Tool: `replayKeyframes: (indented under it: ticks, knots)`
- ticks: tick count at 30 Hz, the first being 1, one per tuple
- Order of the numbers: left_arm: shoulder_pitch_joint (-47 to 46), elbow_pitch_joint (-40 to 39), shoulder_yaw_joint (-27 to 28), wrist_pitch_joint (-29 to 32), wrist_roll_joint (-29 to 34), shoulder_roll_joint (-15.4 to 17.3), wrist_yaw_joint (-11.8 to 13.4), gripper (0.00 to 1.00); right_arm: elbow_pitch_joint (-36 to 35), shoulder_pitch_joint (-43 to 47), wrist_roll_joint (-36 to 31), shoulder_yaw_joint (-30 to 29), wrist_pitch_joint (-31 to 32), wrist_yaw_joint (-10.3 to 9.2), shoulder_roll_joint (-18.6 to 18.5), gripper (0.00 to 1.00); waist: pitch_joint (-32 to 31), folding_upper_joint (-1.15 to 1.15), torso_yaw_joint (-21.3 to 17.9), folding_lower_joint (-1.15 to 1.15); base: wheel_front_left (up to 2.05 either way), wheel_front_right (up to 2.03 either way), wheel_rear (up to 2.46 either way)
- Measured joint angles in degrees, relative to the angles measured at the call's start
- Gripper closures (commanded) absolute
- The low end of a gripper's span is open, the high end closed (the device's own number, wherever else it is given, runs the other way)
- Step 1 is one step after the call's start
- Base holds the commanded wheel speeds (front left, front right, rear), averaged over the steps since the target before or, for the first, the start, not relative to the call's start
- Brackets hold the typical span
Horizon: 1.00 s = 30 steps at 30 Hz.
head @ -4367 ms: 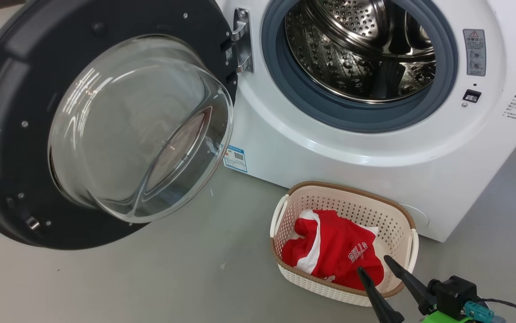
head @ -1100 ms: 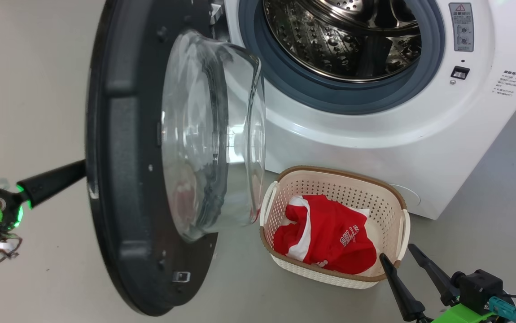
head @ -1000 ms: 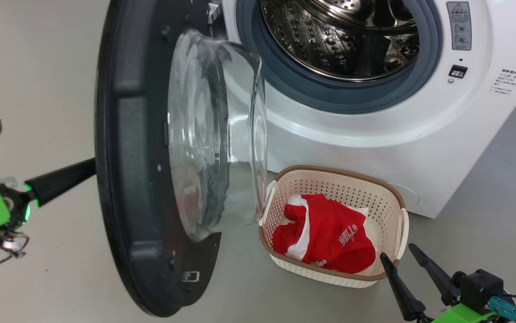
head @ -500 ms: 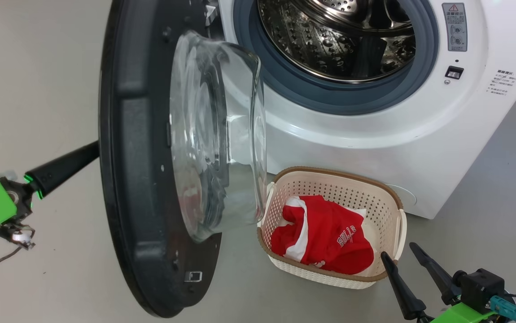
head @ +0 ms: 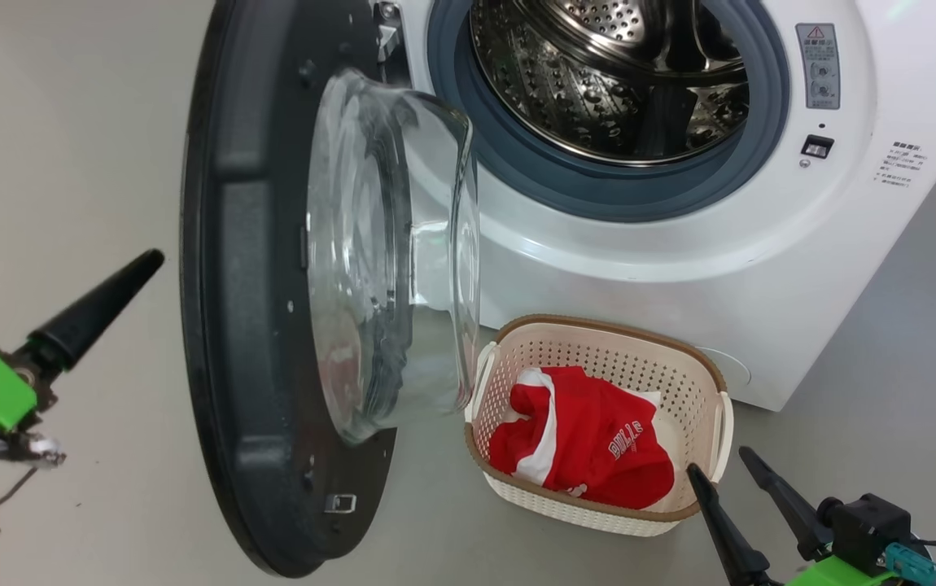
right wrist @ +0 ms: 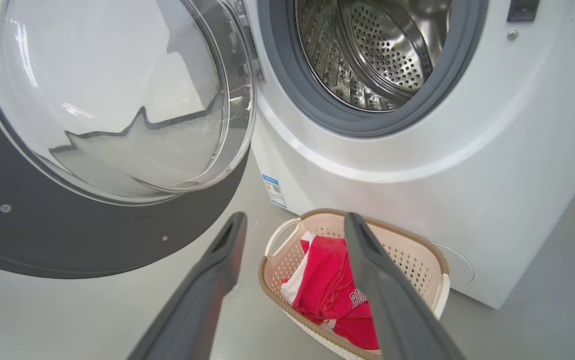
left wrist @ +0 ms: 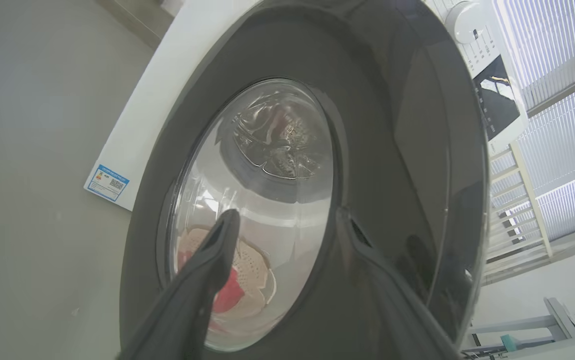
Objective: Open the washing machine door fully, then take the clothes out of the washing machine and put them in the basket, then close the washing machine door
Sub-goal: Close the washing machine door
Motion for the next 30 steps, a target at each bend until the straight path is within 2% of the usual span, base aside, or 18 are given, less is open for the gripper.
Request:
replayKeyframes:
  ticks: [2,17,26,30]
  knots:
    - [1.7,1.3,-0.2,-3.8,2.0,0.5,0.0,0.00,0.0,0.8,0.0,0.0,0.0,0.00,0.0,0.00,-0.4,0.00,-0.2,0.00,0.00,0.00,0.00]
    - [7.0,10.1,0.0,-20.1,3.4,3.4,0.0,0.00,0.0,1.2,0.0,-0.1,0.0,0.00,0.1,0.00,-1.1,0.00,-0.6,0.00,0.00,0.00,0.00]
    - [11.5,10.9,-3.5,-33.0,4.9,4.4,0.0,0.00,-0.1,1.2,0.0,-0.6,0.0,0.00,0.0,0.00,-0.8,0.00,-0.7,0.00,0.00,0.00,0.00]
    - [14.5,11.0,-6.8,-37.7,5.5,4.7,0.0,0.00,-0.3,1.2,0.0,-0.9,0.0,0.00,0.0,0.00,-0.9,0.00,-0.5,0.00,0.00,0.00,0.00]
